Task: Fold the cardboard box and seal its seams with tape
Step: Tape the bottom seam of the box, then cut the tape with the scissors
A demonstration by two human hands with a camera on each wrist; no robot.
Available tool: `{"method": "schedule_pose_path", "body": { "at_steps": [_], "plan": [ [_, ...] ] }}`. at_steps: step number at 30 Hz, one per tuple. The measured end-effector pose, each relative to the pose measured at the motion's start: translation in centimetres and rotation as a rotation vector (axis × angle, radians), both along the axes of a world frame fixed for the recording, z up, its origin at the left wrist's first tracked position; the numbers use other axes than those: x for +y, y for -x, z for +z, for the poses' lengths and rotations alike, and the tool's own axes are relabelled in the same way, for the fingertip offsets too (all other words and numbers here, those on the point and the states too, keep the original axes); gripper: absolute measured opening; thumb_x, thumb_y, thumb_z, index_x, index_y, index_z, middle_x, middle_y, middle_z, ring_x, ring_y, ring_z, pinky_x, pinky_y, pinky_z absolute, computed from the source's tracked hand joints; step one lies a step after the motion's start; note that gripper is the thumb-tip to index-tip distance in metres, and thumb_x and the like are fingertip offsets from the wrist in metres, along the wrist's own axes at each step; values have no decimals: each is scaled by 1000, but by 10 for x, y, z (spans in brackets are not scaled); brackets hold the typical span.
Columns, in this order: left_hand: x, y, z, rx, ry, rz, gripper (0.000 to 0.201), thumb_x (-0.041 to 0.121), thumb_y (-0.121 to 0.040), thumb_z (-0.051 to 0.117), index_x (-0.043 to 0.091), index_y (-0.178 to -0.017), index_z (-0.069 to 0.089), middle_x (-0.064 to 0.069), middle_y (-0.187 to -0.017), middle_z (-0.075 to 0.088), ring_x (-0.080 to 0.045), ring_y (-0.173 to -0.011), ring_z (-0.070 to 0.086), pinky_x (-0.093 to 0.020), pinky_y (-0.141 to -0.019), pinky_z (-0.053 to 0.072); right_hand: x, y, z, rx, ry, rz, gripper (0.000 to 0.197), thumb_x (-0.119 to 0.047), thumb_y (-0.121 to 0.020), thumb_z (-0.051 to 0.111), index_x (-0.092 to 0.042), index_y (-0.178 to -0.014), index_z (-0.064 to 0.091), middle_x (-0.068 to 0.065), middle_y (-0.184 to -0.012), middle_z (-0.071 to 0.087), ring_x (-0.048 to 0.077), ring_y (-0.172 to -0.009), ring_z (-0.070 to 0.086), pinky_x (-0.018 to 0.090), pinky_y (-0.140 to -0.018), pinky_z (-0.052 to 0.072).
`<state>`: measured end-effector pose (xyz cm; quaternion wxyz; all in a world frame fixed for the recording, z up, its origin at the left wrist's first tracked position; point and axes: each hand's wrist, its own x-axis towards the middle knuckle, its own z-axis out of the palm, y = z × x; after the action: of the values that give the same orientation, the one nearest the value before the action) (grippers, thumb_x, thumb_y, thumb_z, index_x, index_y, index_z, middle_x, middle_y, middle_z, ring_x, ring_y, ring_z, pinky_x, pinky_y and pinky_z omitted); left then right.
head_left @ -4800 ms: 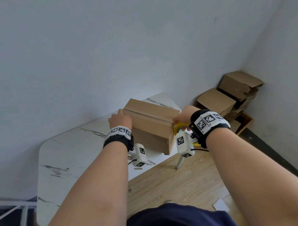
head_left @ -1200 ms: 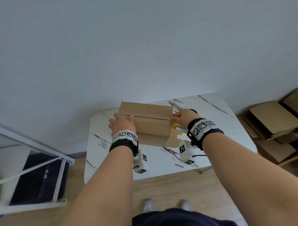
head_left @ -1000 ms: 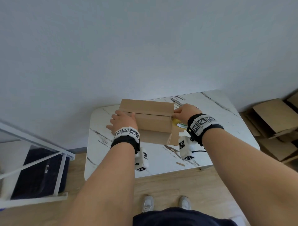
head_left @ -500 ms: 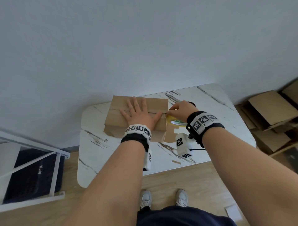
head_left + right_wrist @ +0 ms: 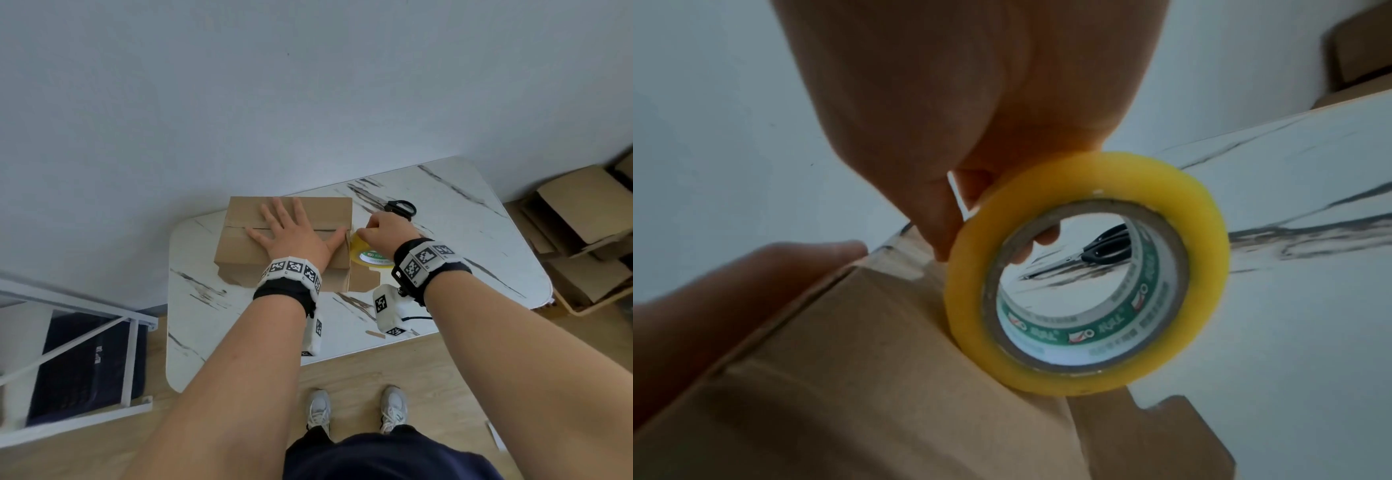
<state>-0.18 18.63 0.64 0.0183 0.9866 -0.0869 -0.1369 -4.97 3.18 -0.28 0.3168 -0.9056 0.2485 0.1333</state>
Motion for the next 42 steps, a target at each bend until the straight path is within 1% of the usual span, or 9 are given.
{"method": "schedule_pose_path", "body": {
  "at_steps": [4,7,10,13,19,22,26,30,42],
  "plan": [
    [-4,-1,-3,-104,5,-179,97,77,-82,16,13,-153,1,-7,-161,-10,-26,-148,-14,-66,-112,-6,-5,7,-2,-55,-5,-51,26,-43,-84,56,-21,-97,63,-2,-93,65,19,-88,60,31,-75,48],
    [-4,-2,-10,-91,59,-318,71,68,-89,12,37,-151,-3,6,-161,-10,-25,-148,-14,-68,-110,-6,-11,14,-4,-49,-102,-136,21,-34,-78,56,-21,-94,60,1,-90,64,21,-87,59,32,-72,48],
    [-5,-3,-11,-97,61,-269,65,68,-90,12,44,-149,3,6,-161,3,-27,-148,-6,-70,-109,-4,-11,13,-5,-64,-152,-145,14,-28,-77,55,-21,-88,59,2,-86,63,22,-84,58,29,-67,45],
    [-11,-3,-8,-121,60,-173,69,69,-89,14,36,-150,11,0,-156,17,-29,-146,7,-72,-108,0,-8,-1,-3,-83,-78,-85,16,-30,-71,55,-29,-86,61,4,-97,64,26,-94,59,38,-82,51],
    [-32,0,-7,-125,88,-12,71,59,-88,25,19,-146,24,-8,-151,25,-29,-144,11,-74,-105,-4,-12,-17,-10,-140,116,129,23,-28,-82,59,-23,-104,65,1,-110,64,25,-114,49,40,-102,35],
    [-32,0,-9,-112,105,3,78,65,-85,23,18,-148,21,-8,-154,21,-28,-147,5,-74,-104,-9,-16,-13,-21,-134,14,104,17,-29,-81,61,-24,-96,64,0,-102,64,25,-108,52,42,-99,40],
    [-32,-1,-9,-95,88,30,89,76,-78,25,20,-147,21,-7,-152,23,-28,-146,8,-74,-104,-9,-28,-9,-21,-248,-230,-109,20,-19,-86,54,-18,-99,69,-2,-104,63,16,-97,56,27,-80,41],
    [-39,-1,-8,-129,77,60,77,64,-77,29,17,-137,33,-7,-135,38,-29,-135,24,-75,-103,-1,-60,-9,-25,-309,-129,-352,35,-2,-87,39,-12,-107,66,9,-113,65,21,-92,56,25,-75,39],
    [-44,-7,-23,-211,49,91,67,63,-78,31,21,-130,37,-5,-127,36,-27,-133,23,-73,-106,1,-104,-42,-80,-57,15,-142,35,-21,-93,57,-15,-128,61,10,-122,65,30,-112,59,32,-89,48]
  ]
}}
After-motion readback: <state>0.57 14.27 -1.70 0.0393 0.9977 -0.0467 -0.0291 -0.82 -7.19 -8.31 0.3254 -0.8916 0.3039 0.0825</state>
